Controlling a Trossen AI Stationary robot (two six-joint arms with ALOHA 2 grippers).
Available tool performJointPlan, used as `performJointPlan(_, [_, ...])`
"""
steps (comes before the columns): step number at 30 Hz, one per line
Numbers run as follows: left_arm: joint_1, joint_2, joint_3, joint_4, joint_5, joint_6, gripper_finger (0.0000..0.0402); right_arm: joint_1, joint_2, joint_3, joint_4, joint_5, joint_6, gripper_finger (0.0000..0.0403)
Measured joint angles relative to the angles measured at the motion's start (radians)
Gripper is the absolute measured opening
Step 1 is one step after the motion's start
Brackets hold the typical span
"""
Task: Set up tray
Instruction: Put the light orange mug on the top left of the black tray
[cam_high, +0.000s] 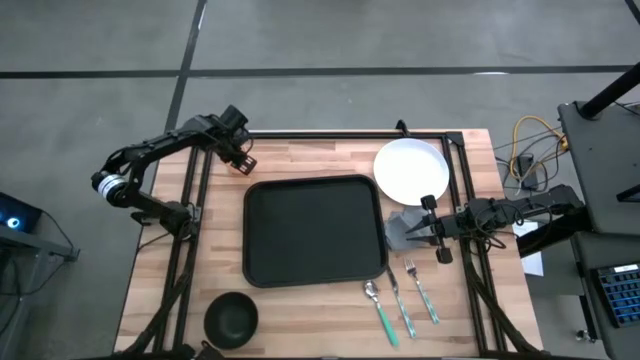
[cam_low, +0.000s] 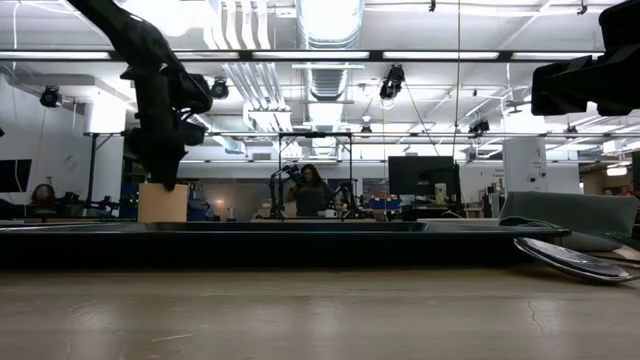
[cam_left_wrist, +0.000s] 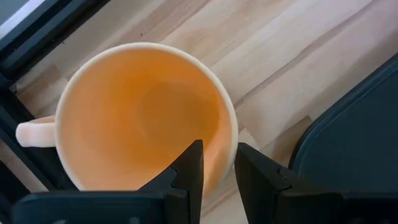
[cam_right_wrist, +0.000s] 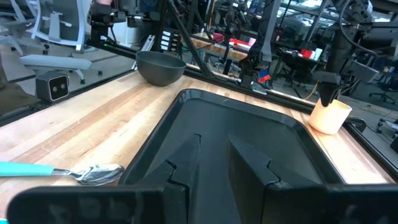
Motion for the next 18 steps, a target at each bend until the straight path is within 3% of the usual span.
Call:
performJointPlan(5, [-0.001, 0.0, -0.029, 0.016, 0.0, 0.009, 0.0059, 0.0, 0.0, 0.0, 0.0, 0.0, 0.0, 0.0068])
performJointPlan(10, [-0.004, -0.002, -0.047, -0.001, 0.01, 0.07, 0.0008, 0.0, 0.0, 0.0, 0.0, 0.0, 0.0, 0.0068])
performJointPlan(18, [-0.052, -0.011, 0.008, -0.1, 0.026, 0.095, 0.0001, 0.0, 0.001, 0.0, 0.0, 0.0, 0.0, 0.0068])
